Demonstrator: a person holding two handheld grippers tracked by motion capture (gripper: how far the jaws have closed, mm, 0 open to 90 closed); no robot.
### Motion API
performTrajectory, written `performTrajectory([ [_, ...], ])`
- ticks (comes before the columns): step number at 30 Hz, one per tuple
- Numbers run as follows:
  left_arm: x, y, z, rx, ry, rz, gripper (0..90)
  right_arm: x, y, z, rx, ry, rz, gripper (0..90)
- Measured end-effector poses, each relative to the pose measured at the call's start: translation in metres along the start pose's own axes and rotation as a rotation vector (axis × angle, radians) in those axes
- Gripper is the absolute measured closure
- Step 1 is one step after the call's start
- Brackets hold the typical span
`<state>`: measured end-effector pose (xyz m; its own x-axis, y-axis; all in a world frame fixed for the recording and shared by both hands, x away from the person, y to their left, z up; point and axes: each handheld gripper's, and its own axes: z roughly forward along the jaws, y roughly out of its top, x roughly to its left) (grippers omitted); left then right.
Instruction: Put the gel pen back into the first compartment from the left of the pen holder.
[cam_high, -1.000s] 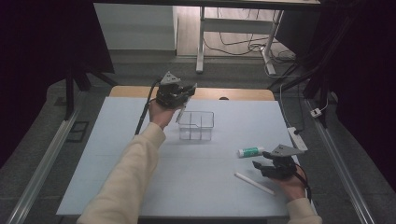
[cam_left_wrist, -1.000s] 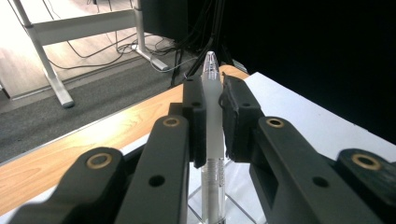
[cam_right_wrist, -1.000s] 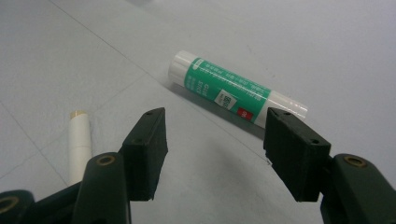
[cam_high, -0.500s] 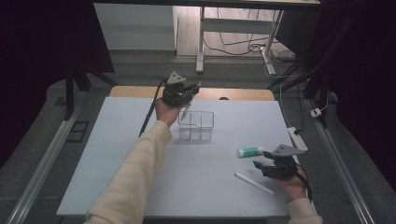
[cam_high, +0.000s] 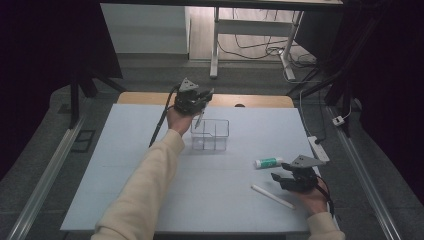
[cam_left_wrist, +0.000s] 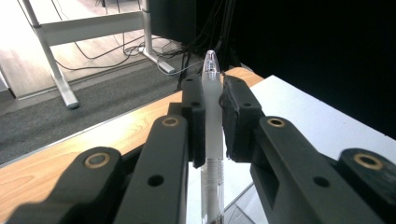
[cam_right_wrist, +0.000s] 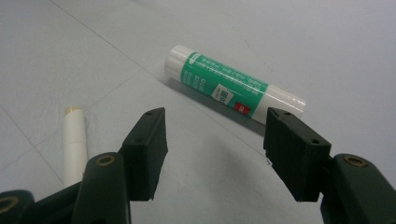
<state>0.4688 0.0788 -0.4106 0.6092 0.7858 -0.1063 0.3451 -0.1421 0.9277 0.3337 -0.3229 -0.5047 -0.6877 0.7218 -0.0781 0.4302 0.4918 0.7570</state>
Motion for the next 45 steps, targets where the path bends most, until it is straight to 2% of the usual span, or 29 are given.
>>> performTrajectory([
  [4,0.002,-0.004,-0.003,0.014,0.003,0.0,78.8,0.001,0.0,0.0,-0.001,0.002,-0.003,39.2],
  [5,0.003,-0.006,-0.004,0.019,0.0,0.001,76.7,0.001,0.001,0.0,-0.001,0.002,-0.004,39.2],
  [7,0.004,-0.008,-0.006,0.029,0.007,0.014,66.2,0.001,0.001,0.0,-0.001,0.002,-0.004,39.2],
  [12,0.006,-0.01,-0.013,0.04,-0.01,0.014,55.6,0.001,0.001,-0.001,-0.004,-0.004,-0.001,39.2],
  [18,0.005,-0.011,-0.024,0.058,-0.003,0.045,51.1,0.001,0.001,-0.001,-0.011,0.002,0.0,39.2],
  [25,0.006,-0.014,-0.037,0.066,-0.008,0.046,47.4,0.001,0.001,-0.002,-0.013,-0.008,0.002,39.2],
  [29,0.004,-0.019,-0.041,0.092,-0.016,0.058,47.2,0.0,0.001,-0.001,-0.01,-0.01,0.002,39.1],
  [32,0.003,-0.022,-0.045,0.113,-0.037,0.062,46.1,0.0,0.001,-0.002,-0.008,-0.006,0.001,39.0],
  [34,0.003,-0.025,-0.049,0.126,-0.038,0.078,44.6,0.0,0.001,-0.002,-0.014,-0.005,0.006,39.0],
  [37,0.001,-0.033,-0.058,0.122,-0.052,0.058,43.7,-0.001,0.001,-0.002,-0.013,-0.003,0.003,39.0],
  [43,-0.002,-0.049,-0.074,0.146,-0.063,0.075,41.0,-0.002,0.001,-0.002,-0.011,-0.003,0.005,39.0],
  [45,-0.002,-0.055,-0.079,0.145,-0.065,0.065,40.9,-0.002,0.001,-0.002,-0.011,-0.002,0.002,39.0],
])
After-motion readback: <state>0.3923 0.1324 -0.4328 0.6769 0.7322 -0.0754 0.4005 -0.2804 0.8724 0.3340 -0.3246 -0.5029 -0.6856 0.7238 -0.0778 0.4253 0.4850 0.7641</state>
